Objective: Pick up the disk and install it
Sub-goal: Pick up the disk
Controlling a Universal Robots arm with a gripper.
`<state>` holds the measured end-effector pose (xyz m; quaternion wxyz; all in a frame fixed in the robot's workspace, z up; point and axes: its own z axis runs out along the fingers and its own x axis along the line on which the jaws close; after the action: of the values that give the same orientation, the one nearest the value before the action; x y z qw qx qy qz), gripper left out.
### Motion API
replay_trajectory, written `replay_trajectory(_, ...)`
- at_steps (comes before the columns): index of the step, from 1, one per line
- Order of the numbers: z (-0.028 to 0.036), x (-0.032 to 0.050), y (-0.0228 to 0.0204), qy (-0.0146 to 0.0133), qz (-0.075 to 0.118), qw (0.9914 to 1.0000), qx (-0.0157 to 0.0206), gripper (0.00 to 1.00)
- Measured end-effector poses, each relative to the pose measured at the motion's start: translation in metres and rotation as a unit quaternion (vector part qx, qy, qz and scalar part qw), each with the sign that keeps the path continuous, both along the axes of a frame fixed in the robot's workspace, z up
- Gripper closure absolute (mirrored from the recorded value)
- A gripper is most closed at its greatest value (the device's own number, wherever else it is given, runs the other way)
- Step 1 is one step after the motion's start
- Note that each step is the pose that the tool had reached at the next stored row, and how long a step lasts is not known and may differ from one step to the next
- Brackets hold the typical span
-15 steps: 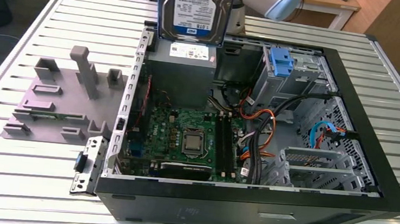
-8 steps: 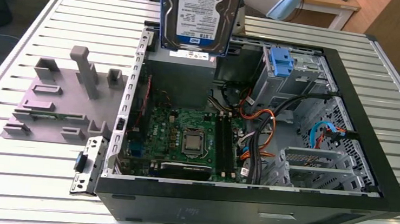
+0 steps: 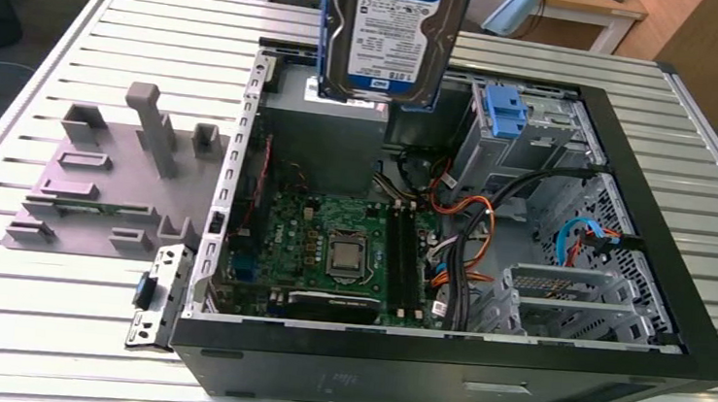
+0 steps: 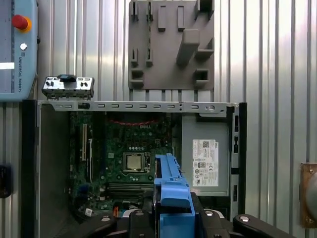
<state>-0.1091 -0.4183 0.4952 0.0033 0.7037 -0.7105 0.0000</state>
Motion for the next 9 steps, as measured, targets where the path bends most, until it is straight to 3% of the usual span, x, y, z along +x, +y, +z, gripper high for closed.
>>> replay_trajectory(5,-0.0014,0.0183,-0.002,0.0,0.0,1.0,0.0,0.63)
replay_trajectory(9,-0.0015,0.0195,-0.0022,0.0,0.0,1.0,-0.0001,0.63)
